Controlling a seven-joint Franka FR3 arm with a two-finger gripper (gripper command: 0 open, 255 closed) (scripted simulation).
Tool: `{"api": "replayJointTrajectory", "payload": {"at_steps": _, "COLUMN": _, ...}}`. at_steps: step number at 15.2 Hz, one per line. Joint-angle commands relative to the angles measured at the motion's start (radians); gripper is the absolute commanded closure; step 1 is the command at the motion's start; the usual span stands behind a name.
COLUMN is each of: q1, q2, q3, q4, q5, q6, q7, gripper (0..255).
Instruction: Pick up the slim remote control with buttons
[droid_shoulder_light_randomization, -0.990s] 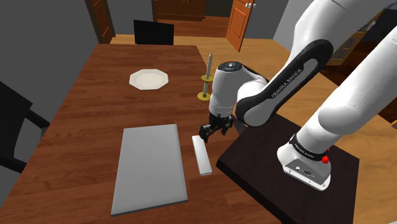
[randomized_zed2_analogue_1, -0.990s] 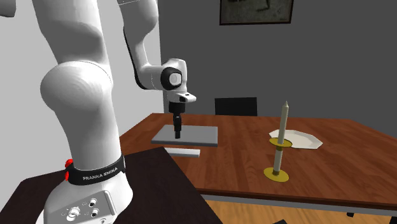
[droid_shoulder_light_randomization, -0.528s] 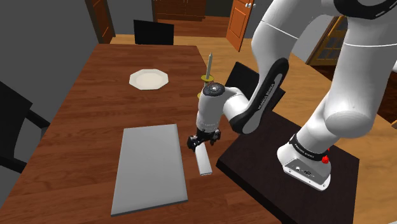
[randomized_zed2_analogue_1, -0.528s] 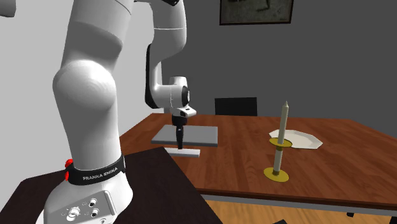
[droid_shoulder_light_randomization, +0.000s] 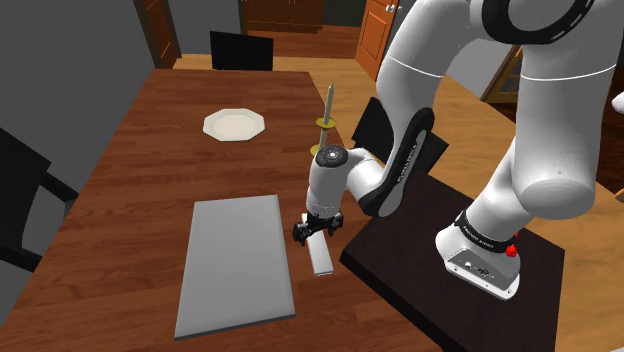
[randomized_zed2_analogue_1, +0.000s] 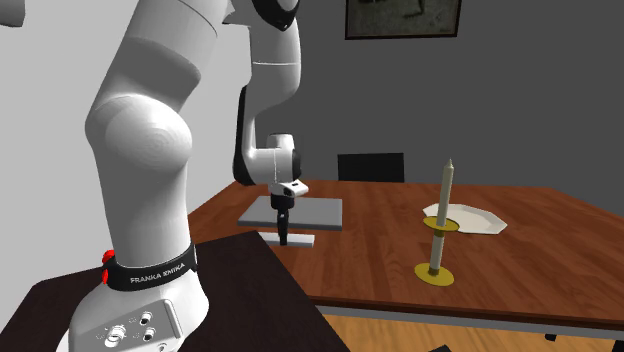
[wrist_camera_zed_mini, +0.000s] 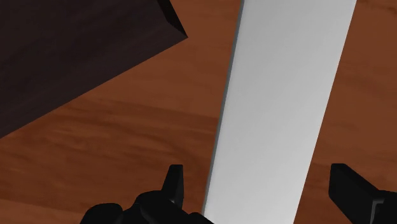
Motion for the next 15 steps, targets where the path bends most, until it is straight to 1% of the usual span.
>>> {"api": "replayJointTrajectory", "payload": {"at_steps": 1, "q1": 0.006, "q2": 0.005, "q3": -0.007, "q4": 0.001, "q5": -0.006, "q6": 0.004, "q7": 0.005, "gripper": 255}}
{"api": "replayJointTrajectory", "payload": {"at_steps": 10, "q1": 0.007, "q2": 0.007, "q3": -0.007, "q4": 0.004, "q5": -0.006, "q6": 0.004, "q7": 0.006, "gripper": 255}}
{"api": "replayJointTrajectory", "payload": {"at_steps": 15, "q1": -0.075, "q2": -0.075, "q3": 0.09, "q4": -0.033, "q5": 0.078, "q6": -0.048, "q7": -0.065, "gripper": 255}}
